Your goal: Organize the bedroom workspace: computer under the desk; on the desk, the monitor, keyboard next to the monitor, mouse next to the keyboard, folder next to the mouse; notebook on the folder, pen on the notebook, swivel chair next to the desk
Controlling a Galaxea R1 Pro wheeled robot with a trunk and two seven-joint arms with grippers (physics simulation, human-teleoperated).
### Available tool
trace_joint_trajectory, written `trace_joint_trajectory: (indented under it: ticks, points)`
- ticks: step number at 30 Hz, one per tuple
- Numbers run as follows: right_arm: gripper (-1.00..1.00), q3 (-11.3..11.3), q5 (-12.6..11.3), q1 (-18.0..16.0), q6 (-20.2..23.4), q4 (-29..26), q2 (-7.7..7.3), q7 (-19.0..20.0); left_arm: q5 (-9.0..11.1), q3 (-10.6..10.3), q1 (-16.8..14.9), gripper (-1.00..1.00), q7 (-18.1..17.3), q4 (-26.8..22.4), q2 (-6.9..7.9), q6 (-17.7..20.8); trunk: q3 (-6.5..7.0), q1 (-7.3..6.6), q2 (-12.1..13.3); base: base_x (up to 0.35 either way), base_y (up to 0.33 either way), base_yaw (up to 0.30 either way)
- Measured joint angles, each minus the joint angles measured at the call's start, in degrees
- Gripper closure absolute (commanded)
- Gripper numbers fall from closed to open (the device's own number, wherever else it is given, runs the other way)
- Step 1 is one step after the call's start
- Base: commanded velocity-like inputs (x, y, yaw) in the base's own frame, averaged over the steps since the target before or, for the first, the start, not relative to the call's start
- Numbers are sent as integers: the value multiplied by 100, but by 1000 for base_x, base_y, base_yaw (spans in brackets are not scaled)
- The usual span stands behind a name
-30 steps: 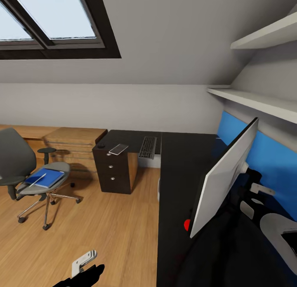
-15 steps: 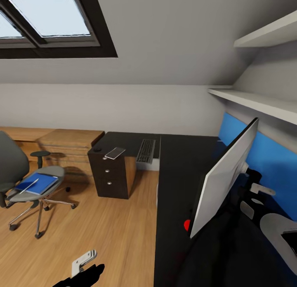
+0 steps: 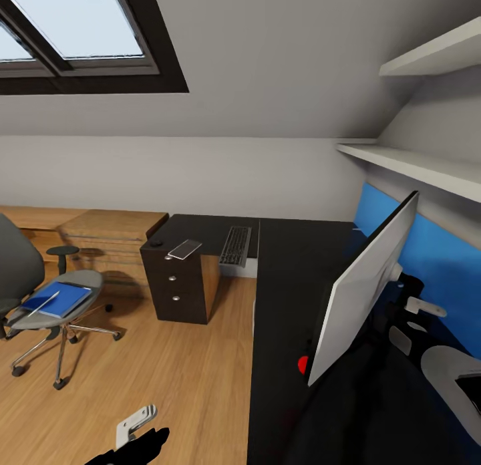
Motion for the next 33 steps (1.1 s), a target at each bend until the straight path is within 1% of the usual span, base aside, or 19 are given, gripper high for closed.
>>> trace_joint_trajectory:
  ticks: [7, 13, 18, 24, 33]
  points:
    - [100, 19, 1, 0, 2, 0, 0, 0, 0, 0, 2, -100, 0, 1, 0, 0, 0, 0, 0, 0, 0, 0]
    - [100, 158, 6, 0, 4, -8, 3, 2, 0, 0, 0, -100, 2, 0, 0, 0, 0, 0, 0, 0, 0, 0]
    - [100, 156, 7, -1, 4, -1, 4, 2, 0, 0, 0, -100, 1, 0, 0, 0, 0, 0, 0, 0, -20, 0]
    - [100, 157, 7, -1, 4, 6, 6, 2, 0, 0, 0, -100, 6, 1, -7, 0, 0, 0, 0, 0, -119, 0]
    - [100, 159, 6, 0, 2, 8, 7, 1, 0, 0, 1, -100, 3, 5, -9, 0, 0, 0, 0, 0, -14, 0]
